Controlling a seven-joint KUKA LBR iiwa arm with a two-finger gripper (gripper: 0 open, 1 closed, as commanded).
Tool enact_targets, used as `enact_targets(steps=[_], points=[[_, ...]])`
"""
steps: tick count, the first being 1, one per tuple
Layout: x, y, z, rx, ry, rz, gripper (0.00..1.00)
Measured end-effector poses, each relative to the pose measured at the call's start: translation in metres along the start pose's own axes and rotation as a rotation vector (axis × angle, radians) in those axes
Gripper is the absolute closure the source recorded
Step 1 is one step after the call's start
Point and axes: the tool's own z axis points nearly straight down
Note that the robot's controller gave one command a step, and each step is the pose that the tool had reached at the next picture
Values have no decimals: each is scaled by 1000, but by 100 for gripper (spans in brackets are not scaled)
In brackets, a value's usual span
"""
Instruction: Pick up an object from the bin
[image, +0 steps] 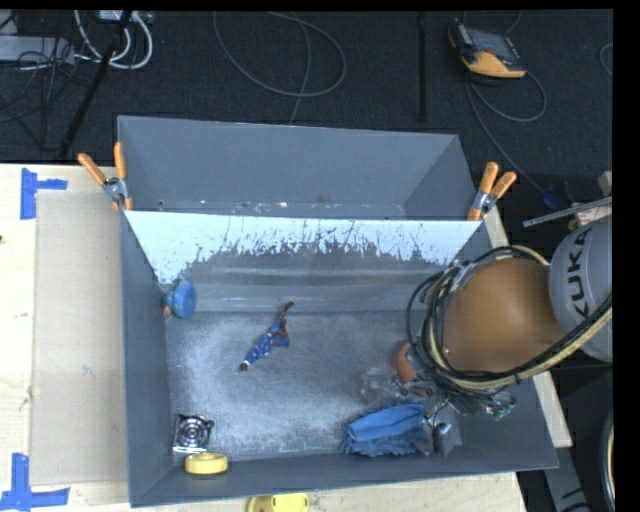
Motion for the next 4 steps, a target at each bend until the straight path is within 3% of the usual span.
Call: enact_targets(steps=[1, 3, 4], points=[[6, -1, 21, -4, 2, 7, 100], [7, 0, 17, -6, 5, 7, 100], [8, 2, -4, -10, 10, 8, 100]])
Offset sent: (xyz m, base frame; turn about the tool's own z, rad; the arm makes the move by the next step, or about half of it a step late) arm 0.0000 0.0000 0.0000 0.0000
